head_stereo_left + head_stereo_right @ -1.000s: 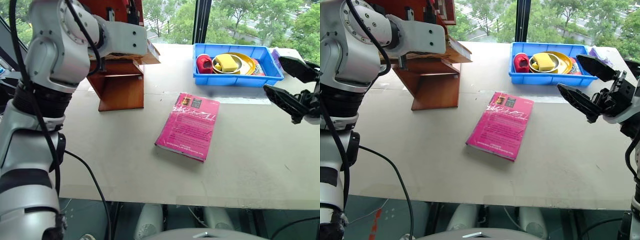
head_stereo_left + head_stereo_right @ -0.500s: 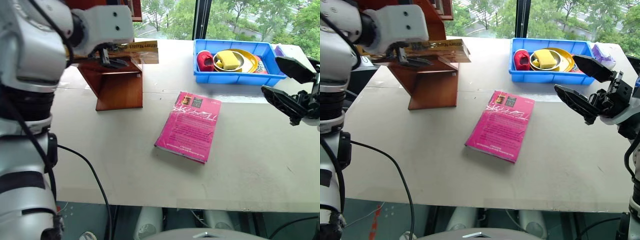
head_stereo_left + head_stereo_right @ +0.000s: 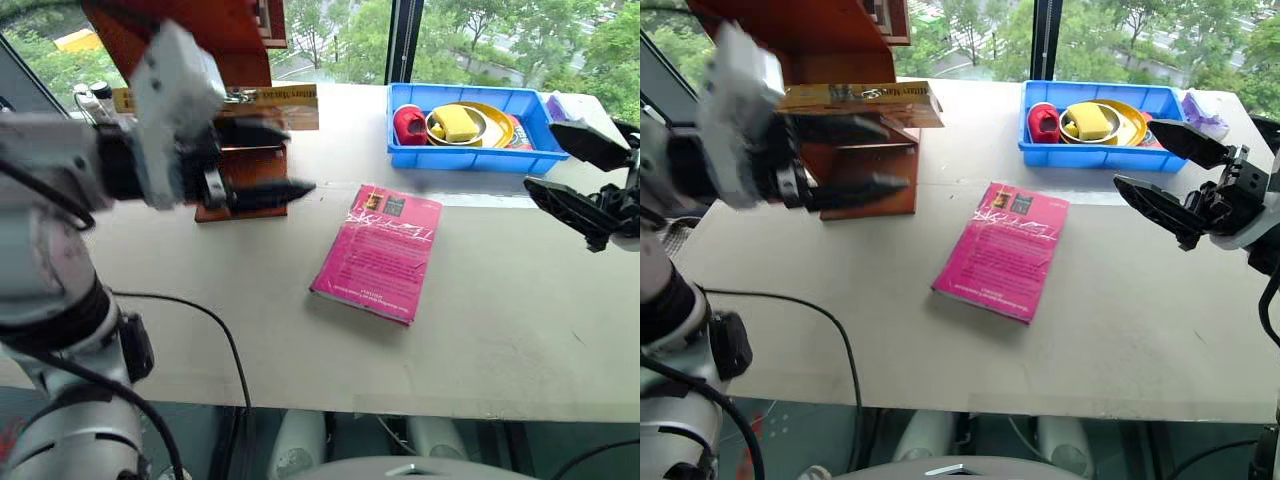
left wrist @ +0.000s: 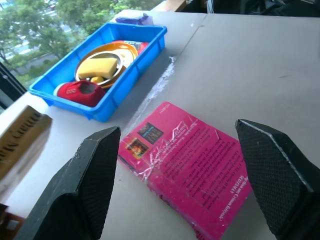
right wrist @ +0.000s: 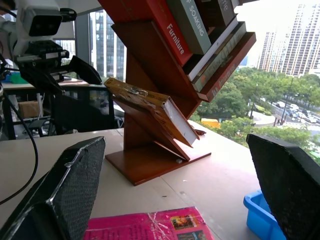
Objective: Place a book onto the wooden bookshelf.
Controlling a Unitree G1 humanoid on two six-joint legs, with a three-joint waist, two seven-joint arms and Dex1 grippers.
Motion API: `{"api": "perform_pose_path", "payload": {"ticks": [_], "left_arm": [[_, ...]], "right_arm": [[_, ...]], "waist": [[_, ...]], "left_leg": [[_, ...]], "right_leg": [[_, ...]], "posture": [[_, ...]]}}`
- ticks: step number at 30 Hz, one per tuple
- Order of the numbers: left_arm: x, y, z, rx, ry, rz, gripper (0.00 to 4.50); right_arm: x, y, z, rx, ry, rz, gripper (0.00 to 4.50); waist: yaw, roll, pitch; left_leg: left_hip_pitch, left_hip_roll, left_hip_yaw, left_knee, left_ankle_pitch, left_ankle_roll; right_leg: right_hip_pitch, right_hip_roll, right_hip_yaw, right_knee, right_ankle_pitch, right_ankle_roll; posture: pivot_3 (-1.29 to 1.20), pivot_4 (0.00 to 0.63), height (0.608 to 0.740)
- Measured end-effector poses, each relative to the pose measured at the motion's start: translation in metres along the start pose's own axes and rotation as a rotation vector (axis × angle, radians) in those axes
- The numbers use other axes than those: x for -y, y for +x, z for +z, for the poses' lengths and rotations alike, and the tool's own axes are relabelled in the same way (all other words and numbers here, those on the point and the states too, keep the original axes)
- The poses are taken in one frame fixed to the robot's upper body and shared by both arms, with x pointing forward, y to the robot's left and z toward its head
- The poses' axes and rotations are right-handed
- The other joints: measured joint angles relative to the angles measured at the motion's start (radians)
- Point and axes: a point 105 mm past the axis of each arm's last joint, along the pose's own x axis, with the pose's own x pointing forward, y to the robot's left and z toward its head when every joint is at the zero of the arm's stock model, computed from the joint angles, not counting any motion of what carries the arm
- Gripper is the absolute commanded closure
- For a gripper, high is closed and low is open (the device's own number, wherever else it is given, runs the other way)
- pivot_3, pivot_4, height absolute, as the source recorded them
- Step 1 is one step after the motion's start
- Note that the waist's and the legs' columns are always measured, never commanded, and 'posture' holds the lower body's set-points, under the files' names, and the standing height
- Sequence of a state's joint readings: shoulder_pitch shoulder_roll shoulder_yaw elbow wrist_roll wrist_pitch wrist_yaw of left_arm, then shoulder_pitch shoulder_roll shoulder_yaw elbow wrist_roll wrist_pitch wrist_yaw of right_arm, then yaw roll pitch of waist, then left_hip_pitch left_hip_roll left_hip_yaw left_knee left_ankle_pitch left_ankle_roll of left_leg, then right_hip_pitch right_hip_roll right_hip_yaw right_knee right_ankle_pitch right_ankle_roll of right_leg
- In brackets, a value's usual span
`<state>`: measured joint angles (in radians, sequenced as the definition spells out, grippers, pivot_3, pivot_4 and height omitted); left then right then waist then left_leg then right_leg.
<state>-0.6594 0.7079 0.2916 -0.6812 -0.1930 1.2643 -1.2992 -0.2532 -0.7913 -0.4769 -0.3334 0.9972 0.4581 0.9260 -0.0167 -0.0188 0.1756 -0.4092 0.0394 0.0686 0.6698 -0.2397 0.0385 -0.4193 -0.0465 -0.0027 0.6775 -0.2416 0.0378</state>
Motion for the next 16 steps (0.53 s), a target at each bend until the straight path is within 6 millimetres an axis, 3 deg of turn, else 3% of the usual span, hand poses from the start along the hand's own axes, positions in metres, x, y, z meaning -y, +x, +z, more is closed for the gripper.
{"api": "perform_pose_path", "payload": {"ticks": [2, 3, 4, 10, 16], "left_arm": [[0.006, 0.013, -0.025, 0.033, -0.108, 0.018, 0.72], [0.004, 0.012, -0.025, 0.034, -0.107, 0.034, 0.72], [0.004, 0.003, -0.029, 0.049, -0.103, 0.073, 0.72], [0.026, -0.021, -0.115, -0.082, -0.336, 0.063, 0.72], [0.018, -0.040, -0.142, -0.116, -0.339, 0.135, 0.72]], "right_arm": [[0.002, -0.008, -0.008, -0.042, 0.026, -0.031, 0.00], [0.002, -0.008, -0.009, -0.045, 0.029, -0.031, 0.00], [0.000, -0.019, -0.016, -0.126, 0.023, -0.053, 0.00], [0.008, -0.101, -0.067, -0.534, 0.080, -0.229, 0.00], [0.005, -0.129, -0.084, -0.662, 0.101, -0.254, 0.00]], "waist": [[0.006, -0.008, 0.005], [0.006, -0.012, 0.007], [0.007, -0.009, 0.003], [0.010, -0.005, 0.000], [0.010, -0.004, 0.000]], "left_leg": [[-0.007, 0.001, -0.005, 0.003, 0.000, 0.000], [-0.008, 0.002, -0.006, 0.004, 0.000, 0.000], [-0.004, 0.001, -0.007, 0.004, 0.000, 0.000], [-0.005, 0.000, -0.007, 0.001, -0.001, 0.002], [-0.002, 0.001, -0.007, 0.001, -0.001, 0.002]], "right_leg": [[-0.002, 0.001, -0.003, 0.001, 0.000, 0.000], [-0.003, 0.002, -0.004, 0.000, 0.000, -0.001], [0.002, 0.000, -0.004, -0.001, 0.000, -0.001], [0.004, -0.002, -0.006, -0.011, -0.001, -0.003], [0.005, -0.003, -0.007, -0.011, -0.002, -0.003]], "posture": [[0.00, 0.150, 0.740], [0.00, 0.150, 0.740], [0.00, 0.150, 0.740], [0.00, 0.150, 0.740], [0.00, 0.150, 0.740]]}}
